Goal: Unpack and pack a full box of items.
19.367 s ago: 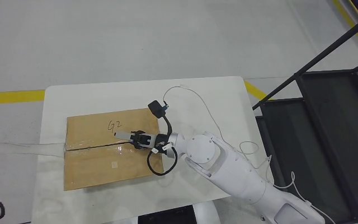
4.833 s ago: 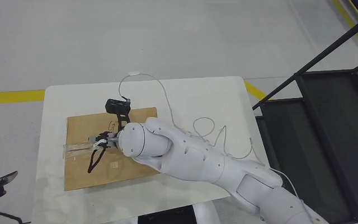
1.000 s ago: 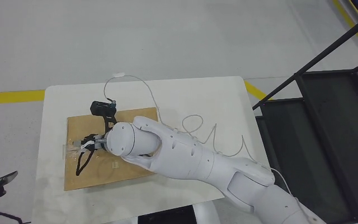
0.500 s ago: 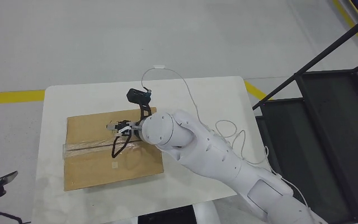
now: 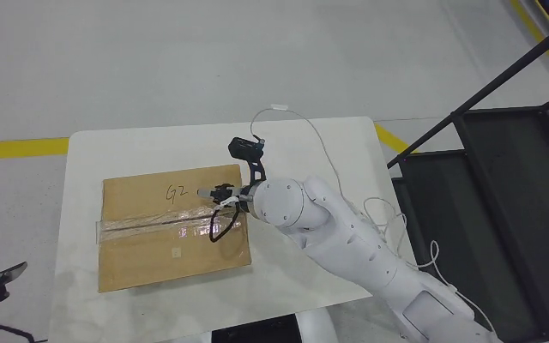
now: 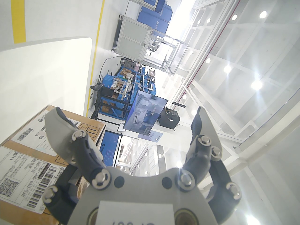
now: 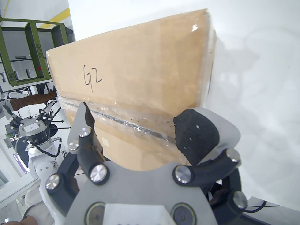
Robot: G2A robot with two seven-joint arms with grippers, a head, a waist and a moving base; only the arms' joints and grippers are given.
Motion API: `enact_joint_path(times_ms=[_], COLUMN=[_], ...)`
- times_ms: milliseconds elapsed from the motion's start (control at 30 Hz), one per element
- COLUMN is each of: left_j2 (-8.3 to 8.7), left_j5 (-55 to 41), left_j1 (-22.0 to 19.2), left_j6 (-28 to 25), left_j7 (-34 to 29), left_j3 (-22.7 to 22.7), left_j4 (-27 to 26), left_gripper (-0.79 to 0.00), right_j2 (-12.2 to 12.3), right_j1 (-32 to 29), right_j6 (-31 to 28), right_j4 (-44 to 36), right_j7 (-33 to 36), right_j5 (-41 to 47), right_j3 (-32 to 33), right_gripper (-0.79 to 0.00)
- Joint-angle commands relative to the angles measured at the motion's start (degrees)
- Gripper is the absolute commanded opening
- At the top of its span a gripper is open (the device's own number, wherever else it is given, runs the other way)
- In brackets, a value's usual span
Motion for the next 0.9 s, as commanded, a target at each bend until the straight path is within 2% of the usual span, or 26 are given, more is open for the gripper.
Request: enact_joint_path(times_ms=[0, 233, 433, 600, 867], left_j2=[0.0, 0.0, 0.0, 0.0, 0.0], left_j5=[0.0, 0.0, 0.0, 0.0, 0.0], left_j1=[0.0, 0.0, 0.0, 0.0, 0.0], left_j6=[0.0, 0.0, 0.0, 0.0, 0.0], left_j7=[0.0, 0.0, 0.0, 0.0, 0.0], left_j3=[0.0, 0.0, 0.0, 0.0, 0.0], left_j4=[0.0, 0.0, 0.0, 0.0, 0.0], left_gripper=[0.0, 0.0, 0.0, 0.0, 0.0], right_j2=[1.11, 4.61, 6.02, 6.38, 5.07], right_j1=[-1.15, -4.41, -2.71, 1.02, 7.25], right_j6=[0.36, 1.11, 1.4, 2.21, 3.92], right_j4=[-1.55, -7.86, -11.82, -12.72, -7.12], right_j7=[-0.35, -1.1, -1.39, -2.2, -3.92], right_j5=[-0.5, -1.19, 0.04, 2.51, 10.05], right_j3=[1.44, 5.62, 4.45, 0.94, -7.71], right_gripper=[0.0, 0.0, 0.0, 0.0, 0.0])
